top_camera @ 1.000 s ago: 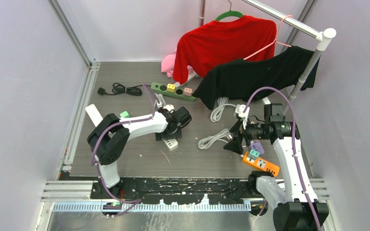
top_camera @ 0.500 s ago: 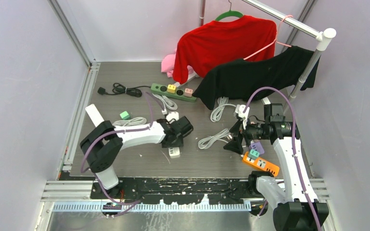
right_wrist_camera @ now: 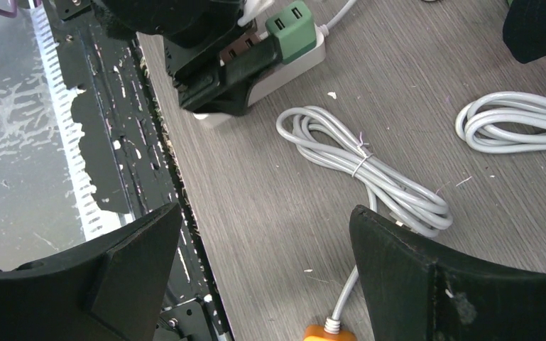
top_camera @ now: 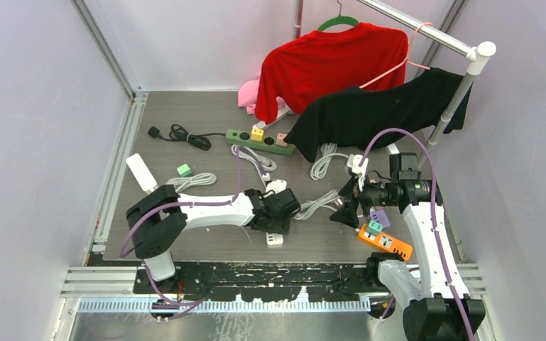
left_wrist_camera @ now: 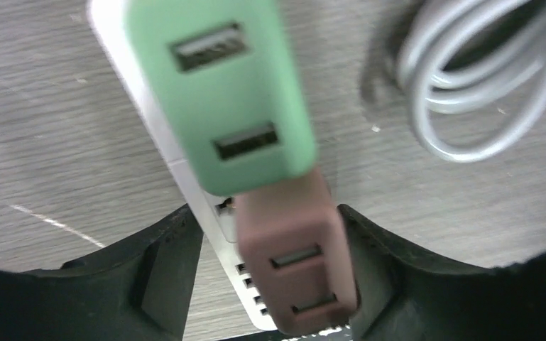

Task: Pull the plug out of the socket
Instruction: Move the socket to the center of the board.

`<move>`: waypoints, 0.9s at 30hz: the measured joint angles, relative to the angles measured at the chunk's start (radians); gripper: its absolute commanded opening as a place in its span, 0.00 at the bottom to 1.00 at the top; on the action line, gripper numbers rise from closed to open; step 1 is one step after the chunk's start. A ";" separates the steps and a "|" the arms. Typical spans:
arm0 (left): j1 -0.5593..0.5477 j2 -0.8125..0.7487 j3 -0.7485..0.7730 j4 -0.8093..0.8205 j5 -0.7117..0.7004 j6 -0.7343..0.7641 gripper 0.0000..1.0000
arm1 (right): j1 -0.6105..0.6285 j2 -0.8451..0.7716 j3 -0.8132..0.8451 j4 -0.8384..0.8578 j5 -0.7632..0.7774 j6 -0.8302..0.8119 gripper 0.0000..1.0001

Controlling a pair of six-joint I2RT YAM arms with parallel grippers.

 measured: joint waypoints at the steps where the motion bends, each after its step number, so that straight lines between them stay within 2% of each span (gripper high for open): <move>1: -0.007 0.001 -0.001 0.021 0.014 0.016 0.76 | 0.000 0.000 0.000 0.000 -0.001 0.000 0.93; 3: -0.016 0.000 -0.002 0.044 0.032 0.035 0.84 | 0.000 0.000 0.000 0.000 -0.003 0.000 0.93; 9: -0.031 -0.066 -0.043 0.097 0.069 0.122 0.85 | 0.000 0.000 0.000 -0.001 -0.008 0.000 0.93; 19: -0.039 -0.553 -0.295 0.262 0.082 0.252 0.77 | 0.000 0.001 0.000 -0.005 -0.037 -0.002 0.93; 22: -0.039 -0.644 -0.395 0.330 0.063 0.300 0.83 | 0.000 0.002 0.000 -0.013 -0.053 -0.009 0.93; 27: -0.007 -0.702 -0.483 0.357 0.033 0.386 0.85 | 0.000 0.003 0.000 -0.020 -0.067 -0.020 0.93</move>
